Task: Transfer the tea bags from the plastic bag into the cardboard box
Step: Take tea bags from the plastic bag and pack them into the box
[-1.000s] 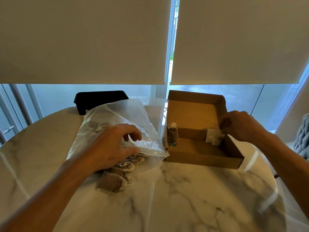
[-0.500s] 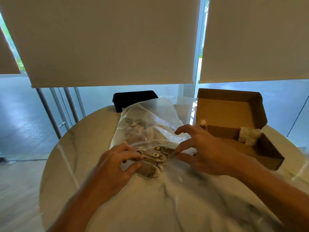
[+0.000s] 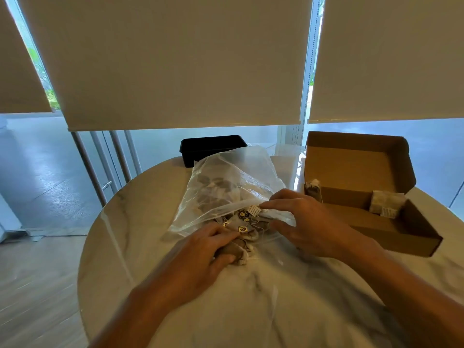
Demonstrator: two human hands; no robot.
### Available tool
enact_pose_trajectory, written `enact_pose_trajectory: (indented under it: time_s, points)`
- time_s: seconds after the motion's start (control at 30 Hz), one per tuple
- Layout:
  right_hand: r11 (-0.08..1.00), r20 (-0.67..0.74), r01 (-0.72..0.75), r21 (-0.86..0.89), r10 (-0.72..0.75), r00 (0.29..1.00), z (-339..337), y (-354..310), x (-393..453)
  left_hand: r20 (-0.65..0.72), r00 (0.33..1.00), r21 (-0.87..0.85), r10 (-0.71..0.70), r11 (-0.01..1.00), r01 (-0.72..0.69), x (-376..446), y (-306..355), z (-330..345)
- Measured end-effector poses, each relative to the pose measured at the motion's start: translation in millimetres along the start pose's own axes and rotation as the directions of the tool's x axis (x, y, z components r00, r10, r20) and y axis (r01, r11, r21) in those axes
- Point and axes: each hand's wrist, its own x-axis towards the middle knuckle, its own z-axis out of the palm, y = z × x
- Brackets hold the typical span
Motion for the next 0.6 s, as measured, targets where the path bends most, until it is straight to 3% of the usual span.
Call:
enact_pose_trajectory:
  time_s: [0.3,0.47,0.6]
  points:
    - [0.998,-0.222,-0.016,0.054,0.027,0.975,-3.8,5.9,-10.4,0.068,0.997,0.094,0.039,0.995,-0.045,4.1,7.2,-6.3]
    - [0.995,-0.331,-0.014,0.094,0.044,0.942,-8.0,3.0,-12.1,0.019,0.998,0.114,0.064,0.991,-0.065,4.7,11.5,-10.0]
    - [0.978,-0.35,0.037,0.206,0.039,0.936,-11.6,0.3,-14.1,-0.043,0.999,-0.089,0.031,0.995,-0.035,12.6,15.6,-24.6]
